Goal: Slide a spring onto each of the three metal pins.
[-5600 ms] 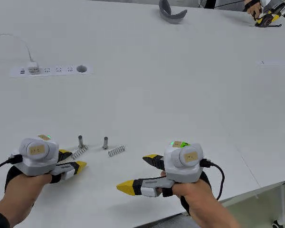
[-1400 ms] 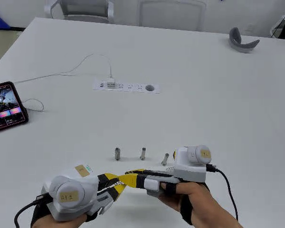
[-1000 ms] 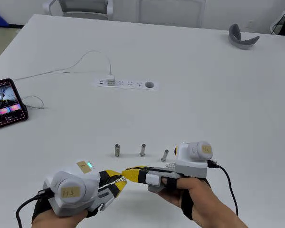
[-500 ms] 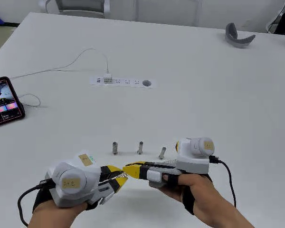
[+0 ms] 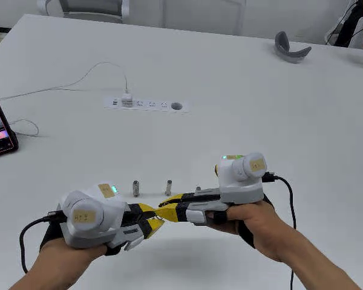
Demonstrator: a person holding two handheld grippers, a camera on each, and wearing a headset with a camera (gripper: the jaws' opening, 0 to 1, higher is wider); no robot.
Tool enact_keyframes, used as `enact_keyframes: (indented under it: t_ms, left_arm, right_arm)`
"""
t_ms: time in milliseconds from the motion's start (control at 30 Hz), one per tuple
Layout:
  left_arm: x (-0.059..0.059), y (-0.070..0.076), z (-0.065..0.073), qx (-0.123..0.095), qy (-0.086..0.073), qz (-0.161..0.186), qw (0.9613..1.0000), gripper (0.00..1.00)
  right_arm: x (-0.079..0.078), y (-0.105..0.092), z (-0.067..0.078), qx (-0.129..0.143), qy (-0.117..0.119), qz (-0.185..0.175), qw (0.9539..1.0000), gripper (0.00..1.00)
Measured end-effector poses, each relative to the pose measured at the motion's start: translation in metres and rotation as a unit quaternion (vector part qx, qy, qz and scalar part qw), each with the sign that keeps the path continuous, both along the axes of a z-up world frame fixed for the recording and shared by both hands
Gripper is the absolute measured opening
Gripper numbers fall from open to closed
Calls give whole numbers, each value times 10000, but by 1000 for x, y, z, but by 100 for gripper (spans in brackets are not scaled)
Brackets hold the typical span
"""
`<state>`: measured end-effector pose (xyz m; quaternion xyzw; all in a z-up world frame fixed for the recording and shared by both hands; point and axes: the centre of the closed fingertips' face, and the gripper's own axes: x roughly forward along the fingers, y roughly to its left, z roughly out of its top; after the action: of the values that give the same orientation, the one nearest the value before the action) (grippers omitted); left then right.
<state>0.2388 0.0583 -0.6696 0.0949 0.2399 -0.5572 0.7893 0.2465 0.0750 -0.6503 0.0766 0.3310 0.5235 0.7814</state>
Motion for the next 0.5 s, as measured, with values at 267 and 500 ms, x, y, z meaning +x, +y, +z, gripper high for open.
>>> enact_keyframes:
  t_ms: [267,500]
  left_arm:
    - [0,-13,8,-127,11,-309,9994,10]
    - [-2,-24,13,-195,1,-525,9984,10]
  right_arm:
    - [-3,-9,7,-577,-278,600,9961,12]
    - [-6,-18,10,-974,-438,974,9895,12]
